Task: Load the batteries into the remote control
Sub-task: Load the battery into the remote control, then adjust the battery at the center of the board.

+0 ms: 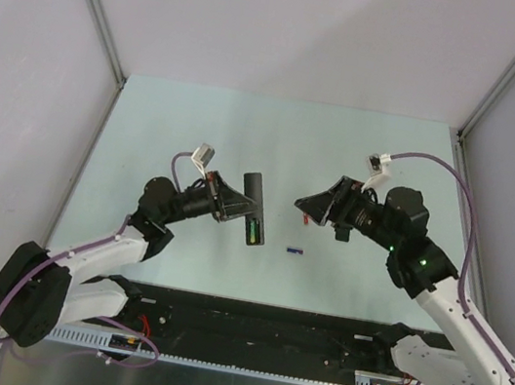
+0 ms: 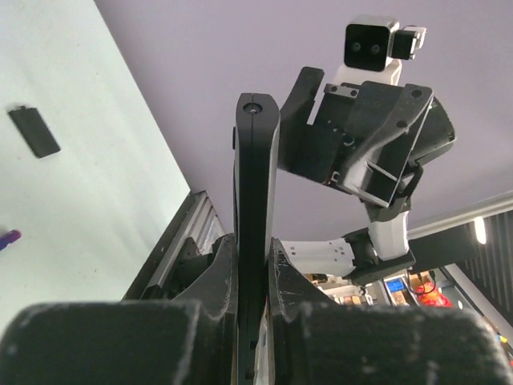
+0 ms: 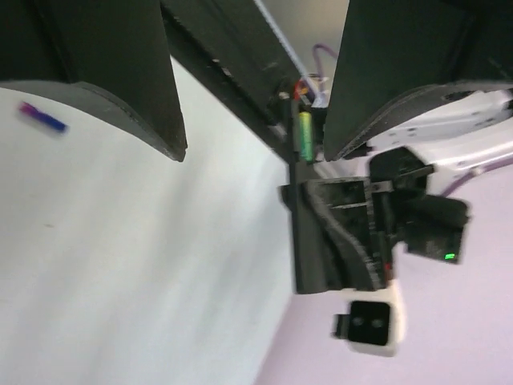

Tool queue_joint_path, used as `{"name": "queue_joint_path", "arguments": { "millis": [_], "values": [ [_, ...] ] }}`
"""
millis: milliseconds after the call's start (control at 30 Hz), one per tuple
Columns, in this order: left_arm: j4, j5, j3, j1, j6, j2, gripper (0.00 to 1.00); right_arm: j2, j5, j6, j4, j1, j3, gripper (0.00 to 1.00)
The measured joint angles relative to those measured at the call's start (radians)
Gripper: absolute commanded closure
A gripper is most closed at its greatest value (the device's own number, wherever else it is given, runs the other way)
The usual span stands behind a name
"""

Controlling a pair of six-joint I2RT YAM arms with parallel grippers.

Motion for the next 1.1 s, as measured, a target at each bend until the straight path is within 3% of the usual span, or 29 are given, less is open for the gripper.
{"name": "queue_joint_path", "arguments": {
  "millis": [133,300,533,600,733,1100],
  "values": [
    [-0.009,0.0,-0.043,0.007,0.014,-0.011,1.0,0.031,0.147,-0.083,-0.12,-0.006,0.001,0.34],
    [-0.075,-0.004,-0.093,0.02,0.062,-0.094,1.0,0.233,0.362,-0.175,-0.231,0.022,-0.001,0.44],
    [-0.249,-0.023,-0.116,0.051,0.175,-0.261,1.0,0.454,0.468,-0.268,-0.246,0.05,-0.002,0.55],
    [-0.288,-0.023,-0.126,0.062,0.197,-0.299,1.0,0.483,0.477,-0.286,-0.245,0.076,-0.002,0.54],
    [-0.343,-0.023,-0.142,0.078,0.226,-0.338,1.0,0.504,0.477,-0.32,-0.244,0.142,-0.002,0.39],
    [-0.393,-0.023,-0.147,0.084,0.248,-0.335,1.0,0.598,0.509,-0.368,-0.245,0.188,-0.002,0.41]
  ]
}}
